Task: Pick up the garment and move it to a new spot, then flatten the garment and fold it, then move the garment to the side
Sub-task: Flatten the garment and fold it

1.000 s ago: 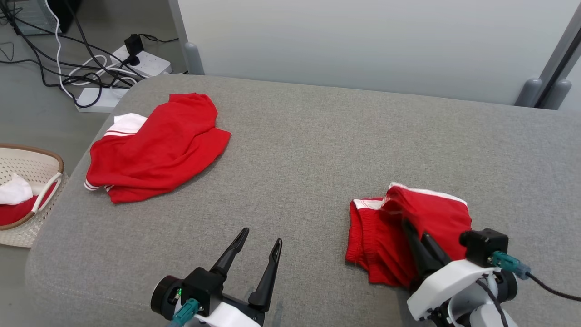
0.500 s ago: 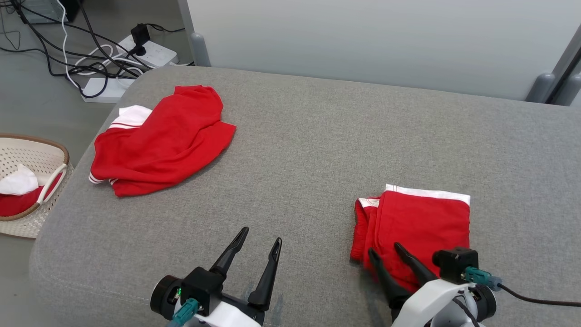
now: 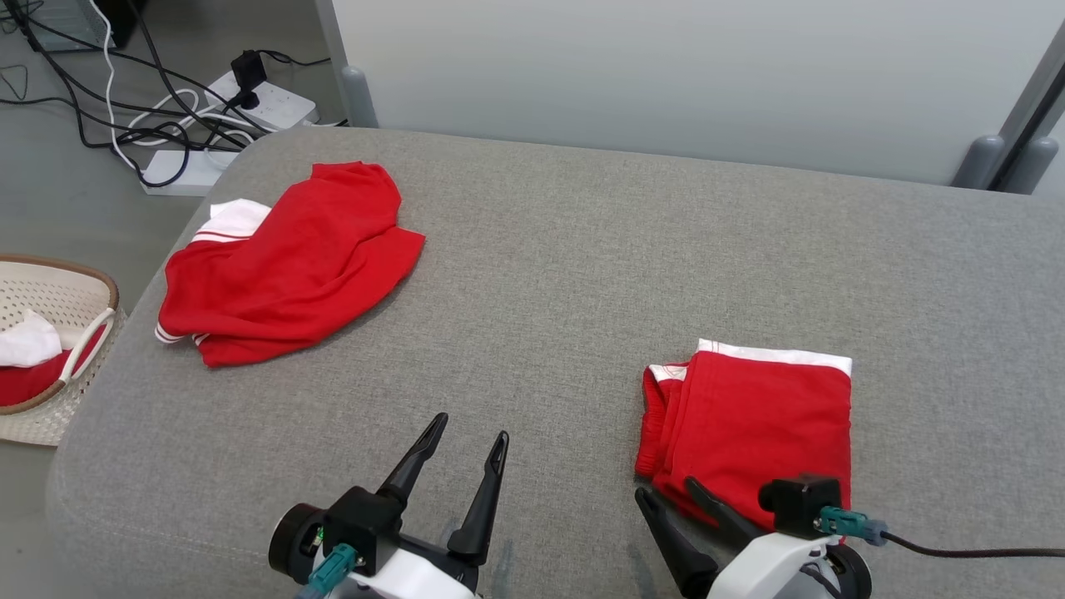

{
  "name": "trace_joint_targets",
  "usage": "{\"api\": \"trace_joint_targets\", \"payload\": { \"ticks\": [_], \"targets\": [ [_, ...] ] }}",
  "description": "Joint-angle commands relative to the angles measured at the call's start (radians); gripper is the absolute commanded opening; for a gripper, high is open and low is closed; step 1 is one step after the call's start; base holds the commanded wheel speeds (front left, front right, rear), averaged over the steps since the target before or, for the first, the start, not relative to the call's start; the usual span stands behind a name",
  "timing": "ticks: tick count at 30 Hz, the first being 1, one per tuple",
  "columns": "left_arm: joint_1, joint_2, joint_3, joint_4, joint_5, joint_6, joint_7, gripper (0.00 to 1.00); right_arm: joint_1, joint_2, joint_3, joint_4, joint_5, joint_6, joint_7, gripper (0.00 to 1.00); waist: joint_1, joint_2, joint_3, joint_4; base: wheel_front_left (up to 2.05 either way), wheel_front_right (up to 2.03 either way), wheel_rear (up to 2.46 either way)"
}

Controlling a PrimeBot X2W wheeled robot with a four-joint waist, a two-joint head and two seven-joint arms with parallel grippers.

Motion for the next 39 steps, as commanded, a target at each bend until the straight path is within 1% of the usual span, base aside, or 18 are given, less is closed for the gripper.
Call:
{"api": "trace_joint_targets", "payload": {
  "ticks": [1,6,11,17,18,19,26,33,39],
  "targets": [
    [-0.032,0.001,0.037,-0.028,-0.005,0.004,-0.01,1.0,-0.026,0.0,0.021,-0.034,0.0,0.004,-0.028,1.0,0.0,0.0,-0.003,-0.004,0.0,0.0,0.0],
    [-0.02,0.001,0.051,-0.036,-0.006,0.013,-0.01,1.0,-0.048,0.0,-0.026,-0.044,-0.079,0.004,-0.108,1.0,0.0,0.0,-0.017,-0.033,0.0,0.0,0.0],
    [-0.012,0.001,0.068,-0.046,-0.018,0.027,-0.01,1.0,-0.055,0.0,-0.114,-0.031,-0.159,0.004,-0.206,1.0,0.0,0.0,-0.035,-0.071,0.0,0.0,0.0],
    [-0.006,0.001,0.092,-0.058,-0.035,0.044,-0.01,1.0,-0.039,0.0,-0.221,-0.026,-0.222,0.004,-0.273,1.0,0.0,0.0,-0.047,-0.114,0.0,0.0,0.0],
    [-0.006,0.001,0.092,-0.058,-0.035,0.044,-0.01,1.0,-0.039,0.0,-0.221,-0.026,-0.222,0.004,-0.273,1.0,0.0,0.0,-0.047,-0.114,0.0,0.0,0.0],
    [-0.004,0.001,0.101,-0.062,-0.04,0.05,-0.01,1.0,-0.028,-0.001,-0.256,-0.029,-0.249,0.004,-0.283,1.0,0.0,0.0,-0.05,-0.127,0.0,0.0,0.0],
    [0.012,0.001,0.122,-0.075,-0.04,0.055,-0.01,1.0,0.036,0.0,-0.353,-0.069,-0.283,0.004,-0.29,1.0,0.0,0.0,-0.059,-0.16,0.0,0.0,0.0],
    [0.029,0.001,0.129,-0.075,-0.036,0.049,-0.01,1.0,0.122,0.0,-0.398,-0.118,-0.28,0.004,-0.29,1.0,0.0,0.0,-0.07,-0.168,0.0,0.0,0.0],
    [0.044,0.001,0.135,-0.071,-0.033,0.045,-0.01,1.0,0.18,0.0,-0.414,-0.126,-0.256,0.004,-0.29,1.0,0.0,0.0,-0.08,-0.17,0.0,0.0,0.0]
  ]
}}
